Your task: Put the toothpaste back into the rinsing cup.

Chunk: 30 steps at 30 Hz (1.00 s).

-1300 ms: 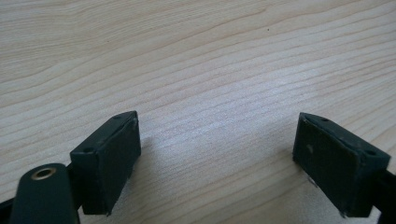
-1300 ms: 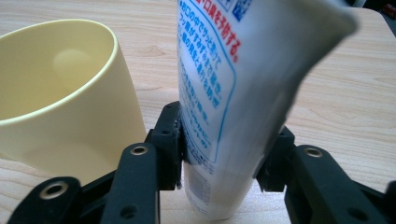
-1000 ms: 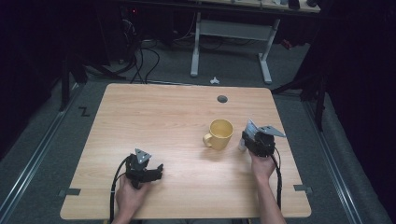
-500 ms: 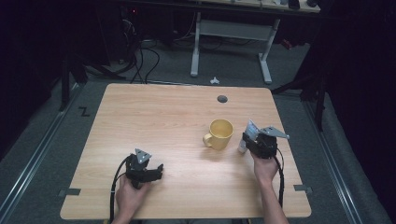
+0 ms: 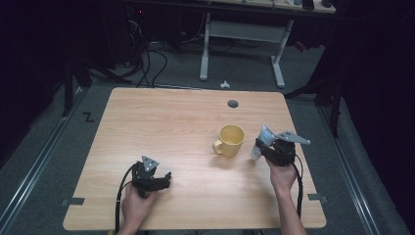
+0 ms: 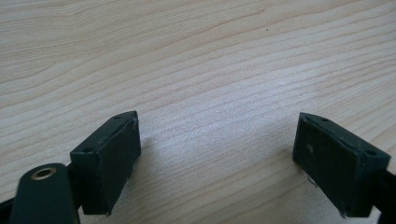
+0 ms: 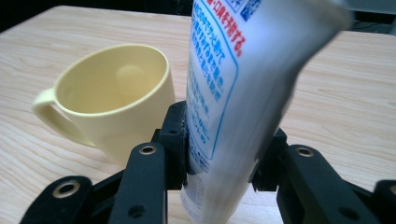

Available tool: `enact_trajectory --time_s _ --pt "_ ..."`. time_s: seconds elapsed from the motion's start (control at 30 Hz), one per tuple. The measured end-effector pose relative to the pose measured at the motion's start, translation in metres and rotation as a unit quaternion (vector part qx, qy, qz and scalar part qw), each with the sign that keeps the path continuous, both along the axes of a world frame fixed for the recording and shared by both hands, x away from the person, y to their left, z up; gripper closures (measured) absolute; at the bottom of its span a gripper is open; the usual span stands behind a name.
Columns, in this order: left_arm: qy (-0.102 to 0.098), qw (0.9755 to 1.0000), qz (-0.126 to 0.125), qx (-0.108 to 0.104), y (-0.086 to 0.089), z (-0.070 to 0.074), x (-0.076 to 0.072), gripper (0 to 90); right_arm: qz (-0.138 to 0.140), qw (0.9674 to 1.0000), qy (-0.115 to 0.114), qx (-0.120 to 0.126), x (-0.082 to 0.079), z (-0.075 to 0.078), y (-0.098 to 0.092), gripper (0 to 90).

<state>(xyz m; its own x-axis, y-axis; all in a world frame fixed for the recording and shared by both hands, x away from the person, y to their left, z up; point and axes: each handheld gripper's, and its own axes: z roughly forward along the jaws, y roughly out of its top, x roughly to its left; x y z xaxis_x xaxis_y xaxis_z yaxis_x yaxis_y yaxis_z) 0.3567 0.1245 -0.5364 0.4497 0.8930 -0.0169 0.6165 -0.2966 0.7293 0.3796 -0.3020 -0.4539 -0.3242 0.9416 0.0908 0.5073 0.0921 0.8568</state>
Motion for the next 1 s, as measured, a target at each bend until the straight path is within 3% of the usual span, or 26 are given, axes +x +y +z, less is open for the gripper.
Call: enact_trajectory --time_s 0.23,0.5,1.0 --pt "0.000 1.0000 0.000 0.000 0.000 0.000 0.000 15.3 0.021 0.9996 0.000 0.018 -0.003 0.006 0.002 64.4" --pt "0.000 1.0000 0.000 0.000 0.000 0.000 0.000 15.3 0.025 0.9996 0.001 0.012 -0.006 0.011 0.001 64.4" --pt "0.000 1.0000 0.000 0.000 0.000 0.000 0.000 15.3 0.058 0.9983 -0.007 -0.002 -0.013 0.038 0.007 64.9"
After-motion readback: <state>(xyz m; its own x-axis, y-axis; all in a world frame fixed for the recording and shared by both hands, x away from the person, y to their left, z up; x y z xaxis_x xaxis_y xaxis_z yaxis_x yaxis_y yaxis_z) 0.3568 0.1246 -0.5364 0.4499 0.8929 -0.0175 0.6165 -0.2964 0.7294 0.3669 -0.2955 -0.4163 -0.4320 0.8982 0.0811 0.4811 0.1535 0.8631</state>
